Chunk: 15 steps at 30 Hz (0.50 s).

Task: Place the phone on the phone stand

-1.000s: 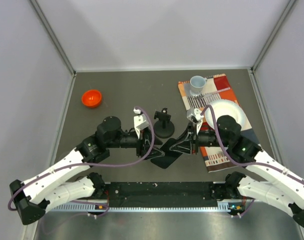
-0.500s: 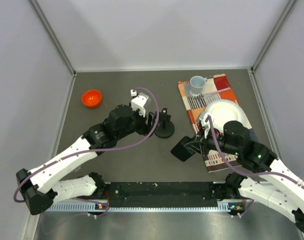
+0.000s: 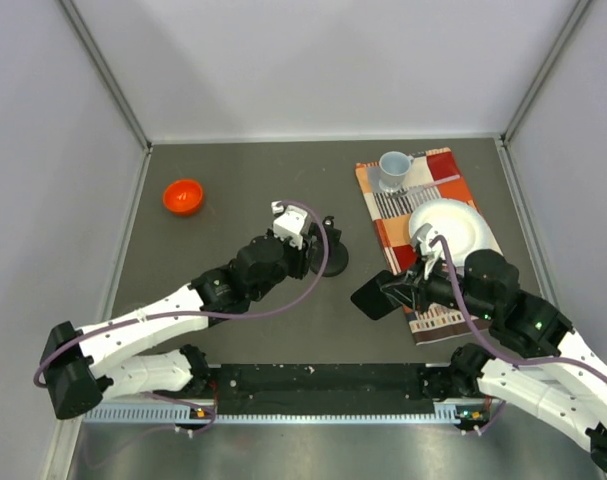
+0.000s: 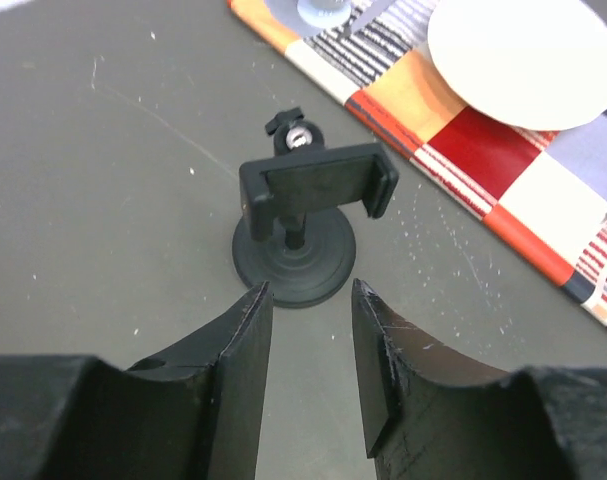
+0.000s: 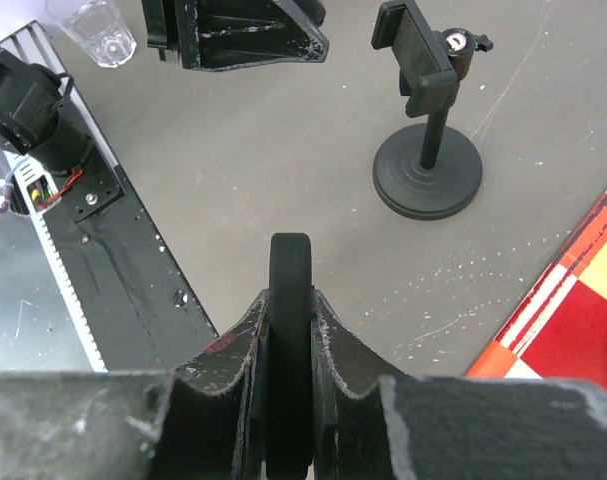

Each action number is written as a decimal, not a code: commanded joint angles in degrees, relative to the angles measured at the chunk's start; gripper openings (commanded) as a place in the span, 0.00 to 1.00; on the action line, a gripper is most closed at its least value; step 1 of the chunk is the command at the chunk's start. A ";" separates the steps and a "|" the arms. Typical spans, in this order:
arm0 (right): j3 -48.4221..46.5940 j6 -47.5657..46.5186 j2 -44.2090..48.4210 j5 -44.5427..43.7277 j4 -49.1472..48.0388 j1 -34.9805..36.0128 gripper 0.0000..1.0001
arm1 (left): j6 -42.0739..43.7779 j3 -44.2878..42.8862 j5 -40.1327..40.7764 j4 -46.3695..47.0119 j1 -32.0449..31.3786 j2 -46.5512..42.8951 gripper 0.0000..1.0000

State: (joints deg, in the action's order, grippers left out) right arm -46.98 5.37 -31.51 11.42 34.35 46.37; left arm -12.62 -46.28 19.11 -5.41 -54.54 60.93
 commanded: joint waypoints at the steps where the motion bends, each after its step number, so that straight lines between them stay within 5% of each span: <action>1: -3.56 1.84 1.54 0.97 -4.11 0.30 0.00 | 3.48 0.67 8.48 11.47 -1.71 1.38 0.41; 7: -3.56 1.75 1.45 2.11 -4.46 0.30 0.00 | 1.99 -7.41 8.13 2.25 -1.71 10.08 0.26; 15: -2.33 2.81 3.29 2.12 -4.47 0.30 0.00 | 1.90 -6.98 7.60 4.09 -1.09 11.49 0.31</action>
State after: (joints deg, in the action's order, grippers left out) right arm -46.98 7.09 -29.95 12.80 34.35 46.37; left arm -10.48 -51.35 25.63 -3.18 -56.21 72.40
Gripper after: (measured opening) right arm 0.148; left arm 0.306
